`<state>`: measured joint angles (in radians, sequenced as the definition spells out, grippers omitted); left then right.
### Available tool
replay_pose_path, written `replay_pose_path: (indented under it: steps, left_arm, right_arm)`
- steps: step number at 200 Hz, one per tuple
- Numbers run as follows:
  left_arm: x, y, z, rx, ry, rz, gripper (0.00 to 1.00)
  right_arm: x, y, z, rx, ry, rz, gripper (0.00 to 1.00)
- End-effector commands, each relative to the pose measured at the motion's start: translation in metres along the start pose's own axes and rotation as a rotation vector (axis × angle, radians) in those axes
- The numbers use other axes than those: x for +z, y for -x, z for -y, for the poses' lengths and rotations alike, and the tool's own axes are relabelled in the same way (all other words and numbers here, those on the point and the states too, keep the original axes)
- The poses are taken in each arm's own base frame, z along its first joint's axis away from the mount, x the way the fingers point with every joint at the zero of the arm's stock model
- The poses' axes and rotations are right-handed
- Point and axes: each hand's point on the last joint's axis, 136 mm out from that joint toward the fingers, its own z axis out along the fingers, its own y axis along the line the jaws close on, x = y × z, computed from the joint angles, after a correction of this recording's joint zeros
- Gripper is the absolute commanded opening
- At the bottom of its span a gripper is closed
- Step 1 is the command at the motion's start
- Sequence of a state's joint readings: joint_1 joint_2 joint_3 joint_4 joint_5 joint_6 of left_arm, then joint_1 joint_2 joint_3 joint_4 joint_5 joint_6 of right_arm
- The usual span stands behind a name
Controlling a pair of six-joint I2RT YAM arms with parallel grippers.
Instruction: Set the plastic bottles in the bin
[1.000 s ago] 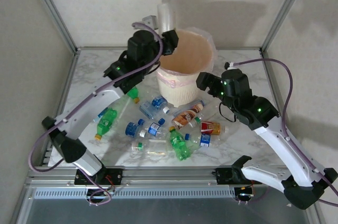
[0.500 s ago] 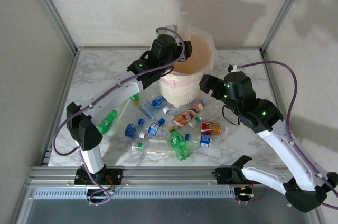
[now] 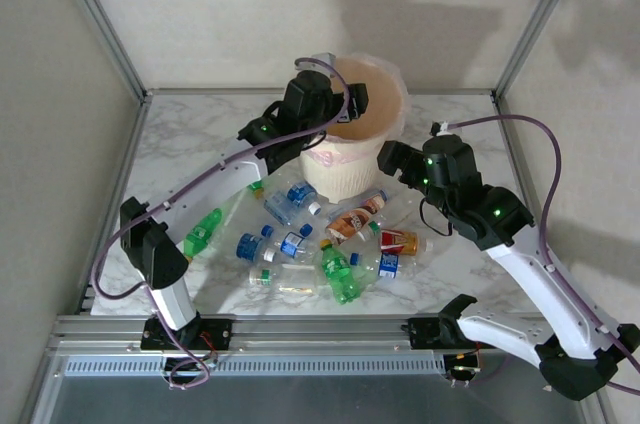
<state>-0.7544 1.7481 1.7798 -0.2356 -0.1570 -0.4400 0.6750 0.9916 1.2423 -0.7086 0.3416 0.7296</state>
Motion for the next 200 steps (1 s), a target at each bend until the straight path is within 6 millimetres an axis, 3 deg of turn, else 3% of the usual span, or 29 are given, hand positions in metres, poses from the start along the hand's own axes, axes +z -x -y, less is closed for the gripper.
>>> replay_pose_path:
  steps: [1,42,68,104,123,142,162,200]
  left_arm:
    - [-0.033,0.032,0.019,0.006,-0.053,0.078,0.84]
    - [-0.089,0.06,0.041,-0.001,-0.121,0.16,0.83]
    - [-0.125,0.06,0.021,-0.065,-0.118,0.205,0.79]
    - [-0.172,0.036,-0.029,-0.139,-0.062,0.215,0.79]
    - [-0.187,0.011,-0.064,-0.163,0.014,0.205,0.8]
    - [-0.194,-0.014,-0.098,-0.2,0.107,0.189,0.8]
    - [-0.198,-0.036,-0.123,-0.262,0.153,0.165,0.79]
    - [-0.197,-0.064,-0.14,-0.326,0.167,0.119,0.78]
  right_arm:
    - [0.005,-0.006,0.005,0.007,-0.037,-0.01,0.93]
    - [0.014,-0.02,0.018,0.003,-0.093,-0.045,0.93]
    - [0.02,-0.036,0.034,0.012,-0.158,-0.082,0.93]
    - [0.027,-0.067,0.067,0.041,-0.278,-0.145,0.93]
    - [0.032,-0.083,0.084,0.058,-0.324,-0.167,0.94]
    - [0.042,-0.094,0.095,0.087,-0.349,-0.191,0.95]
    - [0.056,-0.1,0.106,0.127,-0.38,-0.214,0.94]
    - [0.081,-0.097,0.141,0.256,-0.448,-0.241,0.89]
